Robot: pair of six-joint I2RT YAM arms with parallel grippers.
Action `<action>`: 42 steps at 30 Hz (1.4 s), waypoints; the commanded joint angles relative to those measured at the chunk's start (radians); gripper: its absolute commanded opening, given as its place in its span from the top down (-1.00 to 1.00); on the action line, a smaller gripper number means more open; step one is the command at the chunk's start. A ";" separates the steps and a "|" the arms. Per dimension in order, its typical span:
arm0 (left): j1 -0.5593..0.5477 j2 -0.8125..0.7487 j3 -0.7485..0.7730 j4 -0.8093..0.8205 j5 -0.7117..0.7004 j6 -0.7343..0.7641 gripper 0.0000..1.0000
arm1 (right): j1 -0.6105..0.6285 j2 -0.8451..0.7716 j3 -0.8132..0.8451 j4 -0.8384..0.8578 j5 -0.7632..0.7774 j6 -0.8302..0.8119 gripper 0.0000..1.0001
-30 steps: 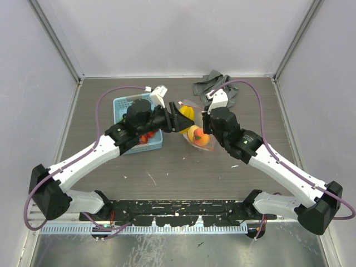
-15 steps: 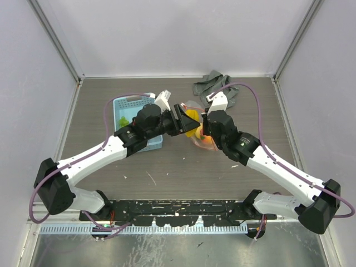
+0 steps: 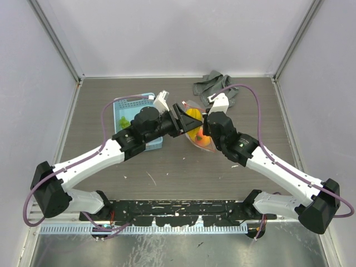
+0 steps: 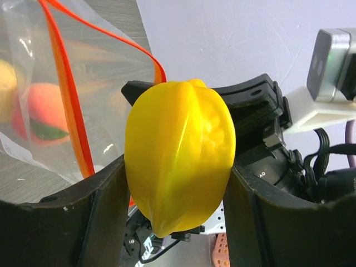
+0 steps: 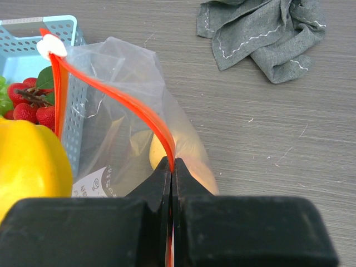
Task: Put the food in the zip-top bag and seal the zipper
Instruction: Place the fake fruit in the zipper food storage bag.
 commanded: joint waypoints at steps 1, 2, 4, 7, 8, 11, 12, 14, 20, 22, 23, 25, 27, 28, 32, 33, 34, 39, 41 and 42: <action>-0.005 0.025 -0.008 0.070 -0.049 -0.063 0.84 | 0.007 -0.021 -0.001 0.074 0.032 0.025 0.99; -0.004 0.031 -0.006 0.055 -0.065 -0.069 0.83 | 0.007 -0.021 -0.001 0.074 0.030 0.025 0.99; -0.004 0.045 0.008 0.002 -0.103 -0.077 0.81 | 0.006 -0.024 -0.003 0.074 0.027 0.026 0.99; -0.004 0.067 0.035 -0.063 -0.128 -0.078 0.77 | 0.007 -0.028 -0.006 0.074 0.025 0.027 0.99; -0.004 0.075 0.042 -0.078 -0.129 -0.074 0.76 | 0.006 -0.028 -0.008 0.075 0.025 0.027 0.99; -0.005 0.098 0.062 -0.111 -0.137 -0.061 0.67 | 0.006 -0.030 -0.011 0.078 0.022 0.027 0.99; -0.004 0.103 0.069 -0.123 -0.143 -0.057 0.63 | 0.007 -0.029 -0.011 0.079 0.018 0.025 0.99; -0.004 0.112 0.084 -0.152 -0.163 -0.038 0.57 | 0.006 -0.029 -0.010 0.079 0.015 0.025 0.99; -0.004 0.125 0.102 -0.170 -0.202 0.014 0.22 | 0.007 -0.030 -0.015 0.085 -0.003 0.025 0.99; -0.004 0.128 0.112 -0.174 -0.203 0.032 0.07 | 0.006 -0.029 -0.015 0.085 -0.008 0.025 0.99; -0.004 0.132 0.116 -0.173 -0.204 0.041 -0.02 | 0.006 -0.028 -0.015 0.084 -0.009 0.025 0.99; -0.004 0.135 0.122 -0.172 -0.202 0.060 -0.18 | 0.007 -0.026 -0.015 0.086 -0.012 0.025 0.99; -0.005 0.138 0.126 -0.174 -0.199 0.070 -0.31 | 0.006 -0.025 -0.015 0.086 -0.015 0.024 0.99; -0.004 0.139 0.125 -0.174 -0.198 0.075 -0.36 | 0.006 -0.025 -0.016 0.086 -0.015 0.024 0.99; -0.004 0.133 0.127 -0.177 -0.201 0.090 -0.53 | 0.007 -0.023 -0.016 0.088 -0.016 0.024 0.99; -0.004 0.131 0.126 -0.177 -0.202 0.094 -0.56 | 0.007 -0.024 -0.017 0.088 -0.016 0.024 0.99; -0.005 0.127 0.126 -0.176 -0.199 0.097 -0.57 | 0.006 -0.023 -0.015 0.088 -0.016 0.022 0.99; -0.004 0.092 0.121 -0.177 -0.180 0.120 -0.60 | 0.006 -0.023 -0.015 0.089 -0.019 0.019 0.99; -0.005 0.071 0.119 -0.186 -0.172 0.134 -0.60 | 0.006 -0.021 -0.014 0.089 -0.019 0.018 0.99; -0.005 0.058 0.117 -0.195 -0.170 0.143 -0.60 | 0.006 -0.019 -0.014 0.089 -0.019 0.015 0.99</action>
